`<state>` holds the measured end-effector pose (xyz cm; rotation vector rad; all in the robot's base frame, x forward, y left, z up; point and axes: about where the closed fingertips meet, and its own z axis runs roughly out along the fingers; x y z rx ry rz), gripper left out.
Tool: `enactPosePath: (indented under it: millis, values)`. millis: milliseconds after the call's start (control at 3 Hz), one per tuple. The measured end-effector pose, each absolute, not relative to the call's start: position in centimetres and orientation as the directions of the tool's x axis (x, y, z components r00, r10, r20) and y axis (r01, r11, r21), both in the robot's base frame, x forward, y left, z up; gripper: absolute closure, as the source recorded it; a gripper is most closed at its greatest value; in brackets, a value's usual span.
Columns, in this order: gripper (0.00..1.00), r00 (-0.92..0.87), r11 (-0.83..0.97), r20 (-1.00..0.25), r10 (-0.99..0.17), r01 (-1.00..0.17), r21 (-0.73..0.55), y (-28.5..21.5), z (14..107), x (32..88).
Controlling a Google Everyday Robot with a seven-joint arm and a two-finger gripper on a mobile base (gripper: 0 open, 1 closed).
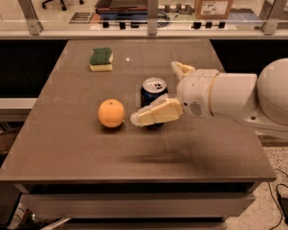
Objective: Move pepsi can near orange
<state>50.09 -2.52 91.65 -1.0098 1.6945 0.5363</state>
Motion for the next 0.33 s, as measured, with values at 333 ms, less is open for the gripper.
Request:
enactPosePath:
  millis: [333]
  values:
    - [0.0, -0.1, 0.544, -0.926, -0.363, -0.83, -0.123, -2.51, 91.66, 50.08]
